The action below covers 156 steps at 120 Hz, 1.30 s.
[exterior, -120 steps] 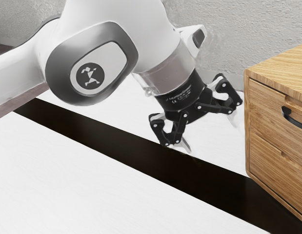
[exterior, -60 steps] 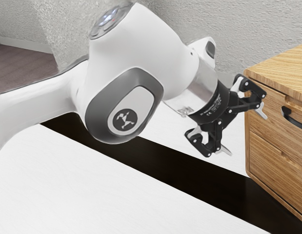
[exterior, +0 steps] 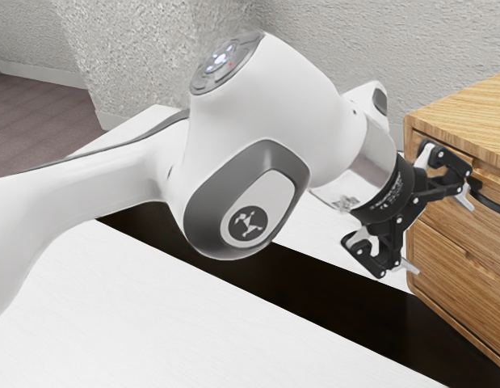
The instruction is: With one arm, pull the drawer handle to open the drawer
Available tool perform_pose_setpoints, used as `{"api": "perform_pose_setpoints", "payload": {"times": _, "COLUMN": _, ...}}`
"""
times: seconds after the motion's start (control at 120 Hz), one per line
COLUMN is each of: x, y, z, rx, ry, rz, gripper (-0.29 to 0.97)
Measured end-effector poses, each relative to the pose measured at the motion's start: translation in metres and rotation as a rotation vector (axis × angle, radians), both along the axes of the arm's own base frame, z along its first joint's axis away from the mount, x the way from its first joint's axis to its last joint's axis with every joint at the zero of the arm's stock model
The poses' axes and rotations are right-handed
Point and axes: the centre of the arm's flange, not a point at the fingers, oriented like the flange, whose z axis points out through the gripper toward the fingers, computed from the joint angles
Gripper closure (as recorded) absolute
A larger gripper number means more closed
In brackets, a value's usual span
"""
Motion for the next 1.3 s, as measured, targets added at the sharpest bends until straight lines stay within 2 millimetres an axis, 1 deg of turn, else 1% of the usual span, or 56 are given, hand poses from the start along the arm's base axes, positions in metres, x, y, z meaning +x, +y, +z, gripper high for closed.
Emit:
{"api": "perform_pose_setpoints", "payload": {"times": 0.15, "x": 0.008, "y": -0.007, "z": -0.001, "rx": -0.013, "ry": -0.008, "rz": 0.006, "gripper": 0.0}}
{"api": "perform_pose_setpoints", "payload": {"times": 0.3, "x": 0.017, "y": -0.007, "z": 0.004, "rx": -0.028, "ry": -0.022, "rz": 0.019, "gripper": 0.0}}
{"api": "perform_pose_setpoints", "payload": {"times": 0.367, "x": 0.022, "y": -0.006, "z": 0.003, "rx": -0.031, "ry": -0.022, "rz": 0.026, "gripper": 0.0}}
{"api": "perform_pose_setpoints", "payload": {"times": 0.442, "x": 0.025, "y": -0.008, "z": 0.0, "rx": -0.032, "ry": -0.018, "rz": 0.029, "gripper": 0.0}}
{"api": "perform_pose_setpoints", "payload": {"times": 0.592, "x": 0.025, "y": -0.017, "z": -0.005, "rx": -0.033, "ry": -0.011, "rz": 0.02, "gripper": 0.0}}
{"api": "perform_pose_setpoints", "payload": {"times": 0.908, "x": 0.037, "y": -0.019, "z": -0.015, "rx": -0.033, "ry": 0.0, "rz": 0.031, "gripper": 0.0}}
{"api": "perform_pose_setpoints", "payload": {"times": 1.117, "x": 0.033, "y": -0.019, "z": -0.022, "rx": -0.034, "ry": 0.018, "rz": 0.034, "gripper": 0.0}}
{"api": "perform_pose_setpoints", "payload": {"times": 1.3, "x": 0.017, "y": -0.013, "z": -0.022, "rx": -0.029, "ry": 0.025, "rz": 0.037, "gripper": 0.0}}
